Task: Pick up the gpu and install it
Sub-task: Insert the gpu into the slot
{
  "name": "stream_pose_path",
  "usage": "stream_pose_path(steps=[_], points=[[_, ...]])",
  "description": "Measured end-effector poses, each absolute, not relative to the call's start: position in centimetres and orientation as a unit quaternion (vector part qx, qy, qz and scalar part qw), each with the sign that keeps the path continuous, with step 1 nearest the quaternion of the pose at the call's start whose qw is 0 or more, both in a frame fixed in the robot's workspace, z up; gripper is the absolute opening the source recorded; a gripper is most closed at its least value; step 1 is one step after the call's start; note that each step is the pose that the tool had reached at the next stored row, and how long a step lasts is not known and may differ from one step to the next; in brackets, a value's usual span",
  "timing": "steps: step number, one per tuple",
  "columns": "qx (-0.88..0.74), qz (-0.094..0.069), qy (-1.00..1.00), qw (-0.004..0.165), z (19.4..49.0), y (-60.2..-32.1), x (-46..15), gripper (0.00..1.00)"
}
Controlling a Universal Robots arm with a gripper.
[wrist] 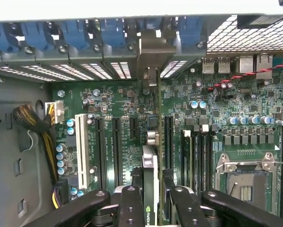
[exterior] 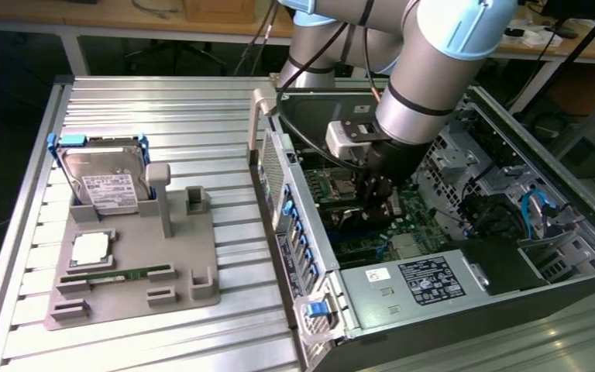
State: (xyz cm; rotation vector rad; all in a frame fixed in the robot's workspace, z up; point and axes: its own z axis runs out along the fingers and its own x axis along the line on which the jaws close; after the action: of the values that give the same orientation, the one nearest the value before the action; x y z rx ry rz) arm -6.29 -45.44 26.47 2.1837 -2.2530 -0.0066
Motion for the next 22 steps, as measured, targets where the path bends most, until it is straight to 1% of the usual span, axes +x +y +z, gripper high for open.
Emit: stream_pose_path(steps=[4, 11, 15, 22], points=[[0.693, -0.002, -0.721, 0.002, 25.9, -45.4, -6.4, 0.27], [0.693, -0.002, -0.721, 0.002, 25.9, -45.4, -6.4, 0.27], [0.693, -0.002, -0.721, 0.002, 24.6, -45.4, -6.9, 0.27], [0.693, -0.002, -0.721, 0.002, 24.4, -45.4, -6.9, 0.27]])
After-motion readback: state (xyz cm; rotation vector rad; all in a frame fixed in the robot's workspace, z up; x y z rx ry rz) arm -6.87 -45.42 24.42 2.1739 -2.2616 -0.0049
